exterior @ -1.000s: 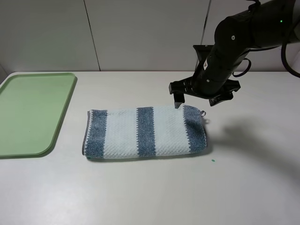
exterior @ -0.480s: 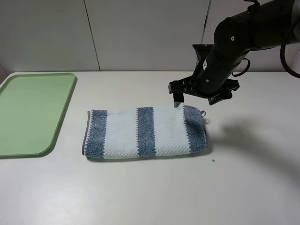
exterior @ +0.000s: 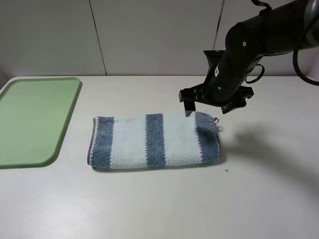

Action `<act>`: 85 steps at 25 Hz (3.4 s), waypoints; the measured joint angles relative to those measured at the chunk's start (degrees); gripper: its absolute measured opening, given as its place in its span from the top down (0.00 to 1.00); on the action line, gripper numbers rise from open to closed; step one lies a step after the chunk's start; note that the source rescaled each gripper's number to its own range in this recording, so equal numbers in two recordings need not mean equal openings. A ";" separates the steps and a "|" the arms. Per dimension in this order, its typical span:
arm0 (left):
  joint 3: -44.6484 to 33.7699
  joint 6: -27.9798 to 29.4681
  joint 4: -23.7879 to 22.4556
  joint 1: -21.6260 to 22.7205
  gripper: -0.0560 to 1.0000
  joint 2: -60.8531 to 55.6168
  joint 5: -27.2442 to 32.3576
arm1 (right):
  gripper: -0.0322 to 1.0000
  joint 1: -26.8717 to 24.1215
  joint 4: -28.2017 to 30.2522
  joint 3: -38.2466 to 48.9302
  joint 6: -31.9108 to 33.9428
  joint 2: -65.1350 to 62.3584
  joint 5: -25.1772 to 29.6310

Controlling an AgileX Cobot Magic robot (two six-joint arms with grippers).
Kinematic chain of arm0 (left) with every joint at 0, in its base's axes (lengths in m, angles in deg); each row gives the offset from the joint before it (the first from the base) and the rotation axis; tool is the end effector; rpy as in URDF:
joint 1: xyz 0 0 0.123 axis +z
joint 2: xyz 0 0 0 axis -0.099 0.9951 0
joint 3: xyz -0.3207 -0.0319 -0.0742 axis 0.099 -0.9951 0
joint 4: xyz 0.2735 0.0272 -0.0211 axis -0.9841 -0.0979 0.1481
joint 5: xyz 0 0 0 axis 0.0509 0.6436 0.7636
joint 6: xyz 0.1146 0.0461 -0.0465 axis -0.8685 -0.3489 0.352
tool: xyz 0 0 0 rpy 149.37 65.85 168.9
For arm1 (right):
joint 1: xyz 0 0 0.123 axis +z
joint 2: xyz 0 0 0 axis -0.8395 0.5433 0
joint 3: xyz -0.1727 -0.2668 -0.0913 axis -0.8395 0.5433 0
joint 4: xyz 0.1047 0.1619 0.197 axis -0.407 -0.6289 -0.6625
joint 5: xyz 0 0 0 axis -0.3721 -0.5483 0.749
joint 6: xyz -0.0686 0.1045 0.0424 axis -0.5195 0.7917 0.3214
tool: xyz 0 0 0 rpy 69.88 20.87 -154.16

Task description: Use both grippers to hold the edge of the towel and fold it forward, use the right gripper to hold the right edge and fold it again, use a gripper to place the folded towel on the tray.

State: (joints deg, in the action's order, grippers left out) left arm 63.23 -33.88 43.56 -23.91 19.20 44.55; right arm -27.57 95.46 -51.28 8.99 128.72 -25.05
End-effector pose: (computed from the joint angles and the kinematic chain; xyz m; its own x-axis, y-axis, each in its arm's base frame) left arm 0.0032 0.0142 0.2718 -0.4724 0.0665 -0.8789 0.1801 0.9834 -0.0224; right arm 0.3566 0.1925 0.1583 -0.9326 -0.1460 -0.3301 -0.1730 0.9834 0.0537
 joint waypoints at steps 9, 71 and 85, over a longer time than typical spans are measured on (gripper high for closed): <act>0.00 0.00 -0.62 13.35 0.12 0.00 0.00 | 0.00 0.00 -0.16 0.00 0.22 7.24 -1.17; 0.00 -0.02 -3.82 17.63 0.12 0.00 -0.01 | 0.40 -7.78 -9.77 -2.04 -11.86 13.54 -0.20; 0.00 -0.02 -3.82 17.63 0.12 0.00 -0.01 | 0.92 -7.17 -10.28 -2.22 -11.86 13.43 -1.18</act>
State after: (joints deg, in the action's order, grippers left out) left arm 63.23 -33.90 39.74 -6.28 19.20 44.53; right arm -34.73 85.18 -53.49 -2.88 142.15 -26.23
